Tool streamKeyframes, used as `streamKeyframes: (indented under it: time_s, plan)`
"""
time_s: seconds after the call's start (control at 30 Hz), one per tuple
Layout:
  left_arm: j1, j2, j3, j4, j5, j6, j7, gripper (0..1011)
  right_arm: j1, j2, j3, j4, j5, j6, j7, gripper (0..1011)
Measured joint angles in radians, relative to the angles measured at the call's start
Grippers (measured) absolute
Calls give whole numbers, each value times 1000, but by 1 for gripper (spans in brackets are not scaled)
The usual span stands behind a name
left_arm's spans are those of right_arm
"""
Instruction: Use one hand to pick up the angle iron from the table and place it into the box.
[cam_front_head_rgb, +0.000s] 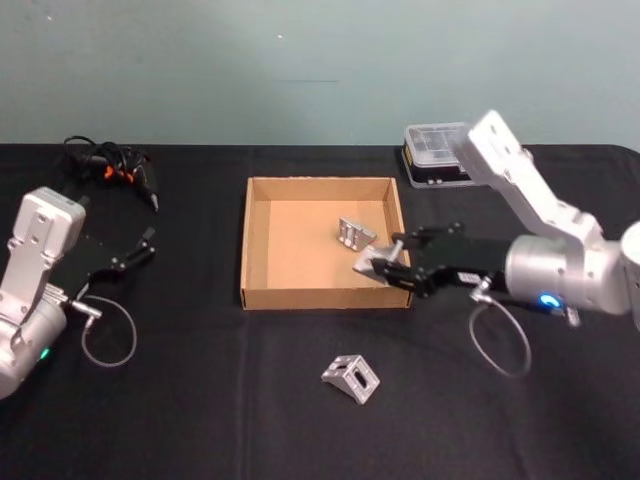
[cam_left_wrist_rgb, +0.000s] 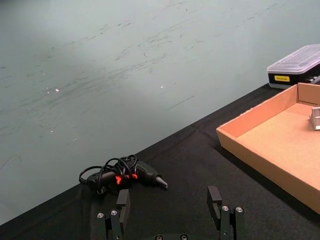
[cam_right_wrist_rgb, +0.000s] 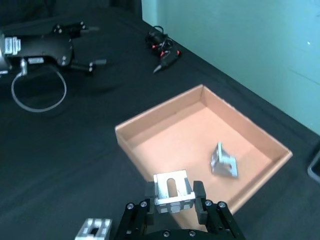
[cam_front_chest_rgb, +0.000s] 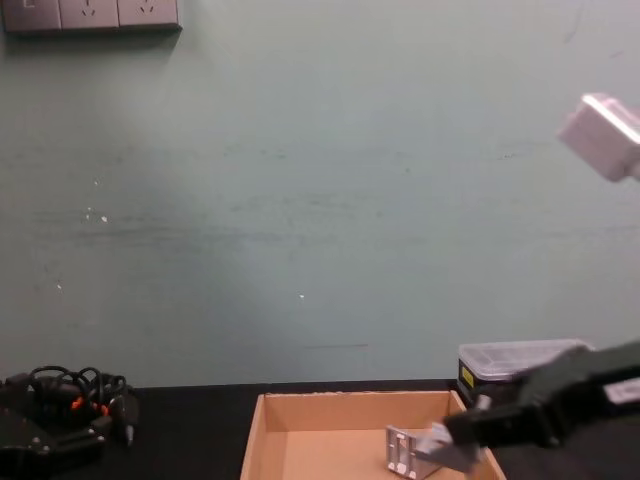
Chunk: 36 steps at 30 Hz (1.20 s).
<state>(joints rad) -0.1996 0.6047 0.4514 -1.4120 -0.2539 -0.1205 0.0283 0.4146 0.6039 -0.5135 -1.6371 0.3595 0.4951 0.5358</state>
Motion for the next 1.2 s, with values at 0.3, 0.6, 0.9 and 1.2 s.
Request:
streamKeyframes:
  time_s: [0.3, 0.6, 0.9, 1.2]
  plan:
    - [0, 0, 0, 0, 0, 0, 0, 1012, 162, -123, -89, 187, -43, -3, 16, 450]
    - [0, 0, 0, 0, 0, 0, 0, 1011, 259, -230, -146, 376, -94, -65, 26, 450]
    - [0, 0, 0, 0, 0, 0, 0, 1011, 277, -281, -172, 476, -126, -75, 39, 450]
    - [0, 0, 0, 0, 0, 0, 0, 1012, 281, -301, -182, 526, -150, -86, 60, 450]
